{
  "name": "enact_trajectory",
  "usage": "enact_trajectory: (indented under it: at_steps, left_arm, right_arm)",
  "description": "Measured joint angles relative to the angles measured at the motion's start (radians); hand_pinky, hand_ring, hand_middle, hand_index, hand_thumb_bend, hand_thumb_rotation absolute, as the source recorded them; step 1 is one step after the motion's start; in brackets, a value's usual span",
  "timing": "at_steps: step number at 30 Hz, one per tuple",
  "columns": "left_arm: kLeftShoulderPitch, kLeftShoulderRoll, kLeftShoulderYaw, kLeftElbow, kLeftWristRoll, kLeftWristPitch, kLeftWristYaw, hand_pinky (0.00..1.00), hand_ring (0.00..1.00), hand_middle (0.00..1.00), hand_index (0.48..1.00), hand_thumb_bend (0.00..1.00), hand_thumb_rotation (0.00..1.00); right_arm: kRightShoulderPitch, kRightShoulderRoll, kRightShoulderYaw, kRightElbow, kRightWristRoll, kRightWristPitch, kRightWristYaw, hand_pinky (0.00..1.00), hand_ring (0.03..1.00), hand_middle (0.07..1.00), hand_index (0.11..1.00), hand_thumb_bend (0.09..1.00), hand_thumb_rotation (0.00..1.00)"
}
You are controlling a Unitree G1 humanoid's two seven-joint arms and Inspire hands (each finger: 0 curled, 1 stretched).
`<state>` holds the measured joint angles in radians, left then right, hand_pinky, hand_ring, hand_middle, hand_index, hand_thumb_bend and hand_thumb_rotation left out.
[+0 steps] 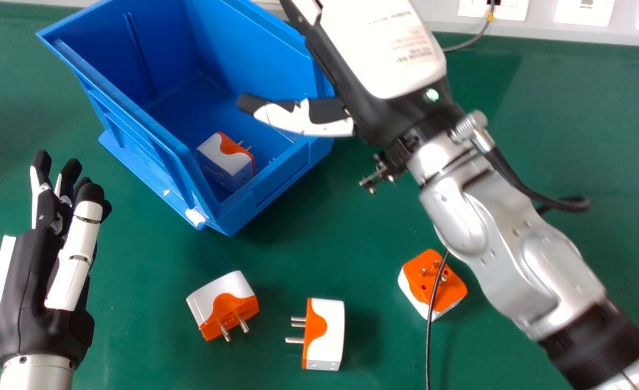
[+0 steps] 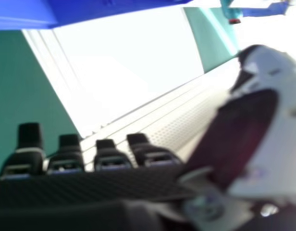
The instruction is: Pick all objects and put in blue box
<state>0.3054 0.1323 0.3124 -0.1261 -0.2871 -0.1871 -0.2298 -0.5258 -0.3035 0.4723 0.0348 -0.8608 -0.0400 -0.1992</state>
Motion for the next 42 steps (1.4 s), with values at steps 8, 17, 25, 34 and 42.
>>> enact_trajectory:
  at_steps: [8,17,25,34,42]
  left_arm:
    - [0.0,0.004,0.006,0.002,0.002,0.003,-0.001,0.93,0.99,1.0,1.0,0.38,0.65]
    - [0.006,0.011,0.011,0.014,0.003,-0.001,-0.024,0.94,0.99,1.0,1.0,0.37,0.65]
    - [0.006,0.012,0.013,0.018,0.011,-0.002,-0.025,0.94,0.99,1.0,1.0,0.38,0.65]
    - [0.017,0.012,0.014,0.011,0.012,0.005,-0.007,0.93,0.99,1.0,1.0,0.37,0.65]
    - [0.017,0.012,0.013,0.01,0.011,0.003,-0.013,0.93,0.99,1.0,1.0,0.37,0.64]
  right_arm:
    - [0.194,-0.011,-0.067,-0.249,-0.018,0.05,0.063,0.93,0.979,0.998,0.96,0.34,0.43]
    - [0.485,-0.035,-0.157,-0.438,-0.011,0.048,0.093,0.93,0.983,0.999,0.965,0.327,0.49]
    - [0.568,-0.014,-0.236,-0.563,0.006,0.074,0.17,0.91,0.978,0.998,0.962,0.327,0.5]
    - [0.676,0.001,-0.288,-0.588,0.033,0.064,0.191,0.88,0.955,0.988,0.955,0.347,0.5]
    - [0.822,-0.042,-0.333,-0.596,0.049,0.008,0.218,0.83,0.92,0.96,0.942,0.38,0.53]
